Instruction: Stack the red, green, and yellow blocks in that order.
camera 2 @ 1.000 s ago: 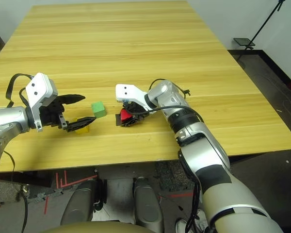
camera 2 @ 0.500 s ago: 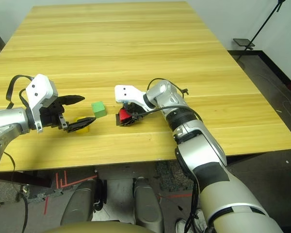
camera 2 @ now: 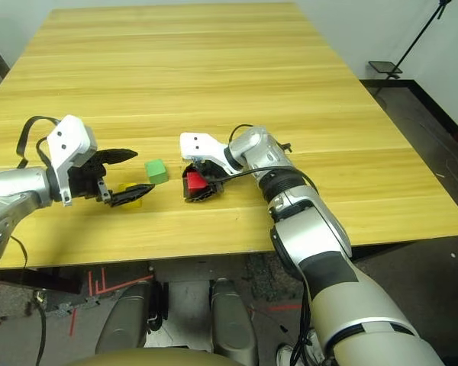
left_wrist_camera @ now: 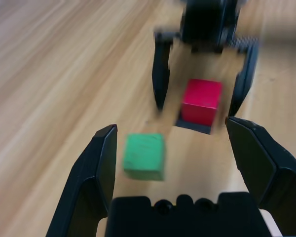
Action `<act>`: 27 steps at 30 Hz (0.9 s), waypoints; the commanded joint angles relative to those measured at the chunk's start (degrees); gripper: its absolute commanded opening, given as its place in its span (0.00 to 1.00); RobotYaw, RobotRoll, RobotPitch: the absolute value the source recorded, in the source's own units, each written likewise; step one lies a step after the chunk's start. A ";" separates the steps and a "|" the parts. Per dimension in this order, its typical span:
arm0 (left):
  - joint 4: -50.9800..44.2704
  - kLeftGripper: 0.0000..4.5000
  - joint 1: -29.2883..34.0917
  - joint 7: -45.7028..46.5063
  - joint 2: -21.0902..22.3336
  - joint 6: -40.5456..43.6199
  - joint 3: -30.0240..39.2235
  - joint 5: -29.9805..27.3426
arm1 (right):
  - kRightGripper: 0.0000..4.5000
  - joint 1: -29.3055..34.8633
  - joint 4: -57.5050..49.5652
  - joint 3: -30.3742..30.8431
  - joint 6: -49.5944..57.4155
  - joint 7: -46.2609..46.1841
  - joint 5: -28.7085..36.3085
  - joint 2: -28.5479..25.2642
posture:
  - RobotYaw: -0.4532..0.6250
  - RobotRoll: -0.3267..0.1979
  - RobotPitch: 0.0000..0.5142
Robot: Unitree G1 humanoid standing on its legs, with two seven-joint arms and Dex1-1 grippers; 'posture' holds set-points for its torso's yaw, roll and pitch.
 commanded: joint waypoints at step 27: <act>41.56 1.00 -17.75 -8.71 -11.90 -11.75 -14.67 24.63 | 0.99 10.71 -34.71 -9.23 25.36 -1.94 10.24 -19.60 | 0.63 0.39 0.08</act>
